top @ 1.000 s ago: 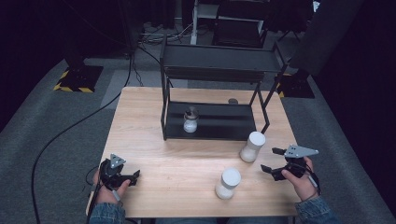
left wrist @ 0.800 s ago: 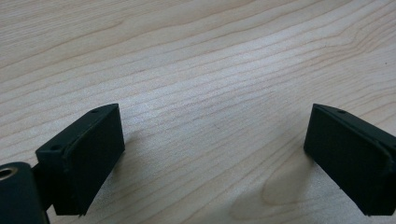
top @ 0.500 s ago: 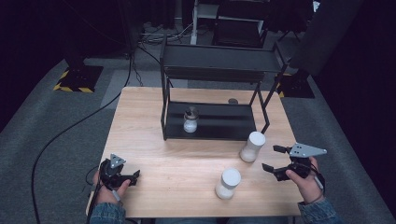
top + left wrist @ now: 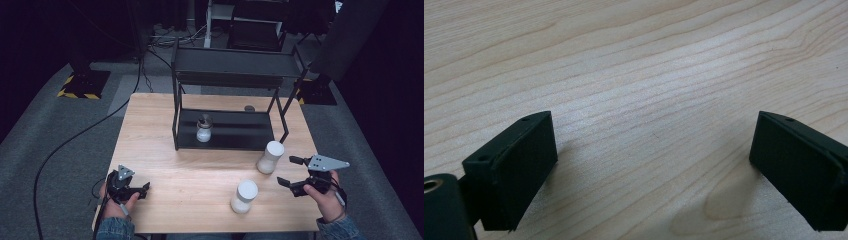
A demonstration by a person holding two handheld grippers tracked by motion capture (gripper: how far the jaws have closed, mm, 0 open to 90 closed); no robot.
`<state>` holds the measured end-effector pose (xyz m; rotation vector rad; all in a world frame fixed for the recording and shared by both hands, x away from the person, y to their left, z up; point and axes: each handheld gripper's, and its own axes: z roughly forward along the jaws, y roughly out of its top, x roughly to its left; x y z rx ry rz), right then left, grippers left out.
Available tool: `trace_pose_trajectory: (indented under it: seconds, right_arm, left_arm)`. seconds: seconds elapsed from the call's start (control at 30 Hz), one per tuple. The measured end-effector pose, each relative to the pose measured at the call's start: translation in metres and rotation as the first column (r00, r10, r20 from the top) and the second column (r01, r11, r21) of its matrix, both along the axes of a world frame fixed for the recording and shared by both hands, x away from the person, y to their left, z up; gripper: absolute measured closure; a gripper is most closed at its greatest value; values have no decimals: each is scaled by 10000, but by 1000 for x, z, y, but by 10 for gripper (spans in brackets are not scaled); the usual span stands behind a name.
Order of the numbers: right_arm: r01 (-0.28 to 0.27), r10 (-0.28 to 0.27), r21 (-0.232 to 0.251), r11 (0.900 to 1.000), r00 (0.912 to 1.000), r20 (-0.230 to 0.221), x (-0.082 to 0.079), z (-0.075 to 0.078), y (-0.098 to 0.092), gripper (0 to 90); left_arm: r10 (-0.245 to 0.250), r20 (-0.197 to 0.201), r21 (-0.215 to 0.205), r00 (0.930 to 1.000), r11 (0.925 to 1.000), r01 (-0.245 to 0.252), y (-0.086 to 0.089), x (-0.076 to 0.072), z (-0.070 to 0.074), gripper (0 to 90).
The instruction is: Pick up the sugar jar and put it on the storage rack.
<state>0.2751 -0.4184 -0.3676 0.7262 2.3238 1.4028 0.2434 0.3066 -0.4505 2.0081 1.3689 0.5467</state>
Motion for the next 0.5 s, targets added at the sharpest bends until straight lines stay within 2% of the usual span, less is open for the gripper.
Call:
trace_pose_trajectory:
  seconds: [0.33, 0.5]
  right_arm:
    - [-372, 371, 27, 9993, 9991, 197, -8, 5, 20, 77]
    - [-507, 501, 193, 9985, 9983, 295, -13, 7, 26, 76]
  left_arm:
    - [3, 0, -3, 10000, 10000, -3, 0, 0, 0, 50]
    - [2, -1, -2, 10000, 10000, -2, 0, 0, 0, 50]
